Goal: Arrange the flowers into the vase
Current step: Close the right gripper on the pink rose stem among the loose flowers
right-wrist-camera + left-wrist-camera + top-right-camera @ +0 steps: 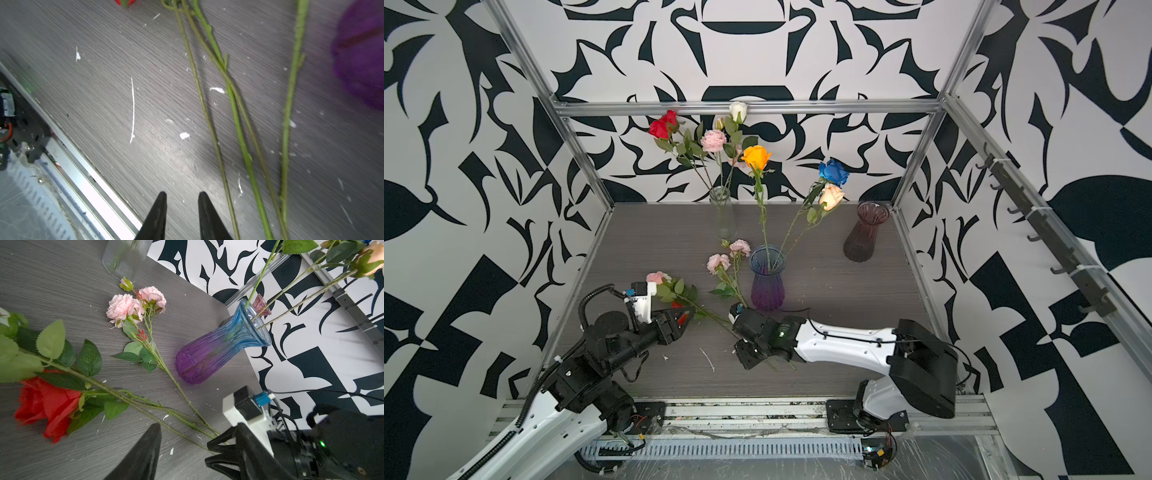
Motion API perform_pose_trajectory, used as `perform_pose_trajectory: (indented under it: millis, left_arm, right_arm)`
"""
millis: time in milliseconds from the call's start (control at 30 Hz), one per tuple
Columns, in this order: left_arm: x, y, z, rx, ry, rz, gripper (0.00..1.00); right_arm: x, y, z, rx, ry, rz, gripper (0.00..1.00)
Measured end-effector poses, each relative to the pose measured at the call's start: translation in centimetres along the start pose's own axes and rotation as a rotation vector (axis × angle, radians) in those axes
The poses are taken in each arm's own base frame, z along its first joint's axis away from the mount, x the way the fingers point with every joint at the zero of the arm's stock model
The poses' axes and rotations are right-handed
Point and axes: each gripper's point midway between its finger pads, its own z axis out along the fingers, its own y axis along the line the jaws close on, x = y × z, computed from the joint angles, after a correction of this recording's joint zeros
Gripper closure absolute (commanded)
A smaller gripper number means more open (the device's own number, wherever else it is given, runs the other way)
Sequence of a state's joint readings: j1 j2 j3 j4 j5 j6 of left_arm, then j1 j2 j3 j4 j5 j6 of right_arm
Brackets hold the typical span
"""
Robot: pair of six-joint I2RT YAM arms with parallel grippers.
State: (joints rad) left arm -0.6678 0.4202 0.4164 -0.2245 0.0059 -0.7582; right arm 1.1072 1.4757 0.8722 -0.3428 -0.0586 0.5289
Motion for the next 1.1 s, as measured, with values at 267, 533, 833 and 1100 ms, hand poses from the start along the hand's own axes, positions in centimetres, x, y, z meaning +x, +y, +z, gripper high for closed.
perform_pose_trajectory:
  millis: [267, 533, 833, 1100]
  left_arm:
    - [-1.1, -0.5, -0.7, 0.018, -0.057, 0.017, 0.35]
    - [-1.7, -1.1, -2.0, 0.052, -0.101, 0.046, 0.34]
    - [-1.5, -0.9, -2.9, 0.057, -0.119, 0.057, 0.33]
    - [-1.0, -0.3, -2.3, 0.032, -0.095, 0.058, 0.33]
  right_arm:
    - [-2.5, 0.5, 3.2, -0.041, 0.099, 0.013, 0.70]
    - [-3.8, 0.5, 5.4, -0.021, 0.149, -0.022, 0.71]
    - [-4.1, -0.4, 5.8, 0.042, 0.168, -0.051, 0.70]
    - [-3.3, -1.3, 6.9, 0.076, 0.208, -0.053, 0.70]
